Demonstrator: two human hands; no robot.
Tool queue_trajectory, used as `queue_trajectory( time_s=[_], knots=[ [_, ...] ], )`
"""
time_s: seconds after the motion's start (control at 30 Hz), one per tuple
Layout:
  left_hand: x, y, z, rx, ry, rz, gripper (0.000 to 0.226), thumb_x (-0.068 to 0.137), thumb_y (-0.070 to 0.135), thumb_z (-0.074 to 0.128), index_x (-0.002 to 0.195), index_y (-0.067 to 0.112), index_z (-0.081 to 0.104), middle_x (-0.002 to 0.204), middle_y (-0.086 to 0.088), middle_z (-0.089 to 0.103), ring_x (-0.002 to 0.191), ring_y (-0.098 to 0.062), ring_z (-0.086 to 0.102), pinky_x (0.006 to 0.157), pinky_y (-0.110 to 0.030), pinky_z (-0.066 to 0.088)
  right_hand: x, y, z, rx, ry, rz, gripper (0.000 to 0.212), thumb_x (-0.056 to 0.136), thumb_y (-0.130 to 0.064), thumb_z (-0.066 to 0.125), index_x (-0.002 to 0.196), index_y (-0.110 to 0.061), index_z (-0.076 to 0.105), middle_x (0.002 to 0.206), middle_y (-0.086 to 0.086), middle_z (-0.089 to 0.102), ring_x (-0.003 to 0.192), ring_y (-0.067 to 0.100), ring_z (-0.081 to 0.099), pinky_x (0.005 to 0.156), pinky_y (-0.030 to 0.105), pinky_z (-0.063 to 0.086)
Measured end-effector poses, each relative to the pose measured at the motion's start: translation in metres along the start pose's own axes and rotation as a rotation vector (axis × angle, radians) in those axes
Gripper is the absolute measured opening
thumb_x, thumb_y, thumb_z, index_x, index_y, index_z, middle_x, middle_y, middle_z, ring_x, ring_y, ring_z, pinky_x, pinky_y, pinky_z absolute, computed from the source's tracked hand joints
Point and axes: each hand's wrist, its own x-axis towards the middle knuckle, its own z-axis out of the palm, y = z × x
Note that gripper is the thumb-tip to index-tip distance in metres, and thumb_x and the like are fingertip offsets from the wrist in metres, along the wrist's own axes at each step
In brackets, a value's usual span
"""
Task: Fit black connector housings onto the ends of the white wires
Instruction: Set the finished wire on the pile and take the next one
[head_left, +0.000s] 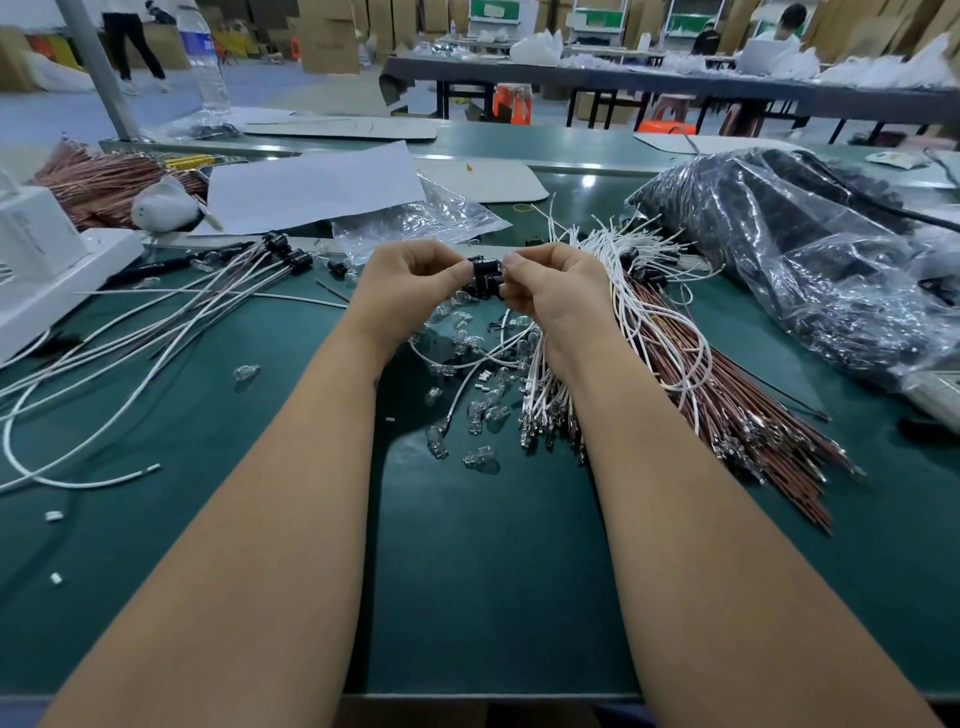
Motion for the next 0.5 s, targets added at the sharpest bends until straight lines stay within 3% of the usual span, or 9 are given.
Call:
queue_trajectory(
  time_s=[0.17,0.33,0.5],
  knots=[
    [-0.0015,0.0009,0.0000,0.028,0.009,0.021,0.009,0.088,0.012,0.069,0.080,0.014,0.070,0.071,-0.011,0.058,0.067,-0.017,0.047,0.064,-0.028,0.039,-0.0002,0.0020,-0.0006,-0.076,-0.017,-0.011,0.015,0.091,-0.002,0.062,0.079,-0.011,0.060,0.069,0.003,0.059,0.055,0.009,0.055,0.054,0.019,0.048],
    [-0.0017,0.0013,-0.0003,0.028,0.018,-0.002,0.011,0.087,0.012,0.069,0.077,0.016,0.070,0.067,-0.005,0.059,0.065,-0.017,0.049,0.064,-0.027,0.041,-0.0009,0.0020,0.0004,-0.090,-0.020,-0.032,0.013,0.090,0.000,0.062,0.082,-0.010,0.061,0.071,0.004,0.060,0.060,0.011,0.056,0.060,0.021,0.051],
    [-0.0011,0.0011,-0.0011,0.020,0.020,0.002,0.009,0.087,0.014,0.070,0.079,0.018,0.070,0.064,0.002,0.060,0.057,-0.005,0.049,0.059,-0.016,0.042,-0.0002,-0.0001,0.0007,0.036,-0.037,0.068,0.010,0.093,-0.001,0.058,0.085,-0.008,0.059,0.068,0.005,0.061,0.055,0.012,0.056,0.058,0.024,0.050]
  ],
)
